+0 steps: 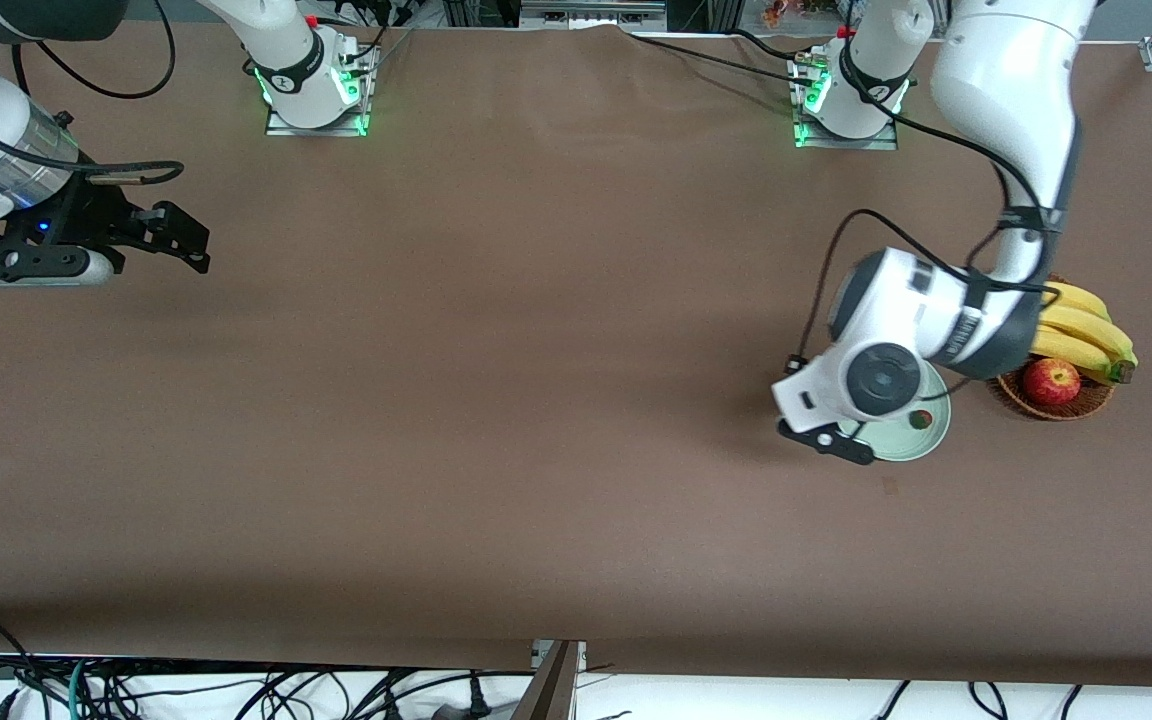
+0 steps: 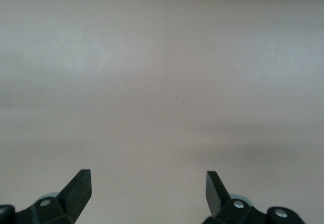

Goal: Collect all strawberries into plate
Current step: 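Carry the strawberry onto the plate with the left gripper and open it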

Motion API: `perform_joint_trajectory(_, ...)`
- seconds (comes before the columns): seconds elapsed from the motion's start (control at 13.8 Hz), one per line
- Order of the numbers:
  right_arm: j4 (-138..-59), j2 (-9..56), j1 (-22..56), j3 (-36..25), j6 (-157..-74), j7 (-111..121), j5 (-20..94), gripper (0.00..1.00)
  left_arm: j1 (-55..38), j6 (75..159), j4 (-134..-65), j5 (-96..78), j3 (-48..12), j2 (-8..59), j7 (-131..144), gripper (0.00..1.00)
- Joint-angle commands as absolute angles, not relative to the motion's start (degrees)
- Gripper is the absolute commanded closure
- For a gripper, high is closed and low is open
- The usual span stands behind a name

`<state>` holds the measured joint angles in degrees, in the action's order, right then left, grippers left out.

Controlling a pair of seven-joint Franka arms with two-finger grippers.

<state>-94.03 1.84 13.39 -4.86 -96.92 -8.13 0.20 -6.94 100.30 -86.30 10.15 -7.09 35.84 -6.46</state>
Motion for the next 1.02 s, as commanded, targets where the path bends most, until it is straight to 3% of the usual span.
perform_joint_trajectory(0.0, -92.37, 3.08, 11.87, -4.57, -96.59, -6.95, -0.09, 0.00, -0.02, 105.79, -91.91, 10.20, -8.00, 35.59, -17.46, 0.92)
perform_joint_trajectory(0.15, -92.37, 3.16, 10.90, -5.09, -96.50, -5.02, -0.18, 0.00, 3.15, 113.69, -98.14, 10.11, -8.26, 34.72, -18.98, 0.87)
perform_joint_trajectory(0.22, -92.37, 3.16, 10.12, -5.18, -96.68, -4.14, -0.09, 0.00, 3.34, 115.47, -99.48, 10.02, -8.26, 34.46, -18.98, 0.76)
perform_joint_trajectory(0.29, -92.37, 3.69, 9.32, -5.19, -97.11, -4.04, -0.09, 0.00, 3.34, 115.66, -99.58, 9.76, -8.26, 34.45, -18.98, 0.56)
perform_joint_trajectory(0.36, -92.37, 4.13, 8.27, -5.19, -97.47, -4.13, 0.09, 0.00, 3.34, 115.58, -99.49, 9.67, -8.26, 34.37, -18.64, 0.01)
perform_joint_trajectory(0.73, -92.37, 4.39, 7.38, -5.19, -97.47, -4.04, 0.97, 0.00, 3.34, 113.04, -98.09, 9.49, -8.26, 28.06, -18.02, 0.00)
perform_joint_trajectory(0.94, -92.37, 4.39, 7.47, -5.19, -97.47, -4.04, 1.05, 0.00, 2.90, 105.85, -92.93, 9.23, -8.52, 22.52, -17.23, 0.00)
